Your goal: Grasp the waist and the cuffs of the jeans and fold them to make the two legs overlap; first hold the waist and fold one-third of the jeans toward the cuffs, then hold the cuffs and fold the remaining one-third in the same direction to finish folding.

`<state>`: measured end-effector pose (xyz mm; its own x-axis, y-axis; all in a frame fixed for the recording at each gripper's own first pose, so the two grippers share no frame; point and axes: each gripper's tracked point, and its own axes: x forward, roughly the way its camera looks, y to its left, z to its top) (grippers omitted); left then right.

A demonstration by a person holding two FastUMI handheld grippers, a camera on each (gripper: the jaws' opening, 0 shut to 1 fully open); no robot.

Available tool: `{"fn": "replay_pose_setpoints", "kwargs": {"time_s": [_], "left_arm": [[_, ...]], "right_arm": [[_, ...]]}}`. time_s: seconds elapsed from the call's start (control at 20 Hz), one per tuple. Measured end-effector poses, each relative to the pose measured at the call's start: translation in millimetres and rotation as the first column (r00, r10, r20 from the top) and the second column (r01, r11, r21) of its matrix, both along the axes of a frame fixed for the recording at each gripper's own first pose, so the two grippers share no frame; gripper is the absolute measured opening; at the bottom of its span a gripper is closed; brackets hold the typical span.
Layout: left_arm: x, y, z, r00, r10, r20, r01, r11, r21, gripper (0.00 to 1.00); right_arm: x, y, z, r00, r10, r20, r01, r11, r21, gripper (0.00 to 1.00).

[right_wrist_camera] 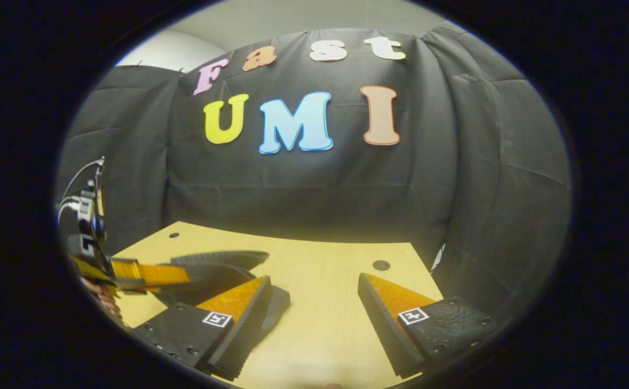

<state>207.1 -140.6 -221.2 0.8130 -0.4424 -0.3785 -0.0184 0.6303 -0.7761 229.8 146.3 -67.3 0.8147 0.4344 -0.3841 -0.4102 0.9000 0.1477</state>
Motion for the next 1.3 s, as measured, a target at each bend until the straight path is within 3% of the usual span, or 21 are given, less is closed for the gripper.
{"fn": "replay_pose_setpoints", "kwargs": {"time_s": [0.3,0.4,0.6,0.75,0.85,1.0,1.3], "left_arm": [[-26,-30,-60,0.993,-0.049,-0.104,0.058,0.995,0.087,0.11],[-28,-42,-53,0.991,-0.101,-0.091,0.111,0.989,0.103,0.19],[-40,-59,-24,0.981,-0.195,-0.01,0.192,0.949,0.249,0.92],[-46,-50,13,0.975,-0.212,0.069,0.179,0.929,0.324,0.92],[-43,-28,32,0.976,-0.181,0.119,0.123,0.915,0.383,0.96],[-36,4,60,0.971,-0.142,0.191,0.039,0.886,0.461,0.94],[-40,47,111,0.926,-0.135,0.353,-0.09,0.828,0.553,0.95]], "right_arm": [[-10,4,-14,0.999,0.005,-0.038,-0.005,1.0,-0.008,0.95],[-11,7,-14,0.999,-0.006,-0.048,0.006,1.0,-0.001,0.95],[-15,7,-6,0.998,-0.038,-0.046,0.038,0.999,0.001,0.95],[-20,3,8,0.998,-0.062,-0.019,0.062,0.998,0.001,0.95],[-24,0,18,0.996,-0.087,0.004,0.087,0.996,0.012,0.95],[-33,-9,38,0.987,-0.133,0.087,0.133,0.991,0.008,0.95],[-56,-30,75,0.955,-0.206,0.213,0.216,0.976,-0.026,0.95]]}}
